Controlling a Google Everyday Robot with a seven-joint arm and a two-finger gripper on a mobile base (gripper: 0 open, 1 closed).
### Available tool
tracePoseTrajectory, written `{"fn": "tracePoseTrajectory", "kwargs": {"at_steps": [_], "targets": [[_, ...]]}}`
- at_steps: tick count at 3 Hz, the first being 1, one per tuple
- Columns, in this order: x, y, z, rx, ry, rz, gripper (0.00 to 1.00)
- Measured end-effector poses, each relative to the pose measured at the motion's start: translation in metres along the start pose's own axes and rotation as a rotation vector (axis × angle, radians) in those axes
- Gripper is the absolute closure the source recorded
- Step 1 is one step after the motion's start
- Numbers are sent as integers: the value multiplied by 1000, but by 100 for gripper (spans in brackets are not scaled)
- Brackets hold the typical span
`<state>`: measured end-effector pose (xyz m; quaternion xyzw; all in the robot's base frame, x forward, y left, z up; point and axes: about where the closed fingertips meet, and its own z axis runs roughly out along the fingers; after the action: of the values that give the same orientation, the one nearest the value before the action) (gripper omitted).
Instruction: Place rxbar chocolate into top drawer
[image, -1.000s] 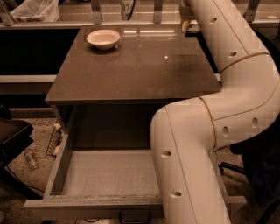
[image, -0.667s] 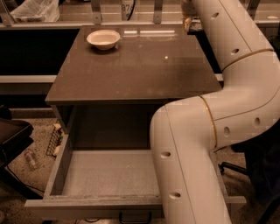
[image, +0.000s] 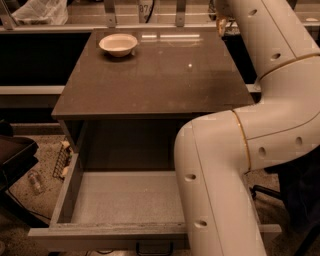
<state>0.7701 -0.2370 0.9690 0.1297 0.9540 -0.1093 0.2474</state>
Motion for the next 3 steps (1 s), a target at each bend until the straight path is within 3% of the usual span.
{"fn": "tracePoseTrajectory", "kwargs": {"at_steps": [2, 3], "targets": [[-6, 3, 2, -20, -22, -9, 100], [-4, -7, -2, -85, -19, -12, 100]]}}
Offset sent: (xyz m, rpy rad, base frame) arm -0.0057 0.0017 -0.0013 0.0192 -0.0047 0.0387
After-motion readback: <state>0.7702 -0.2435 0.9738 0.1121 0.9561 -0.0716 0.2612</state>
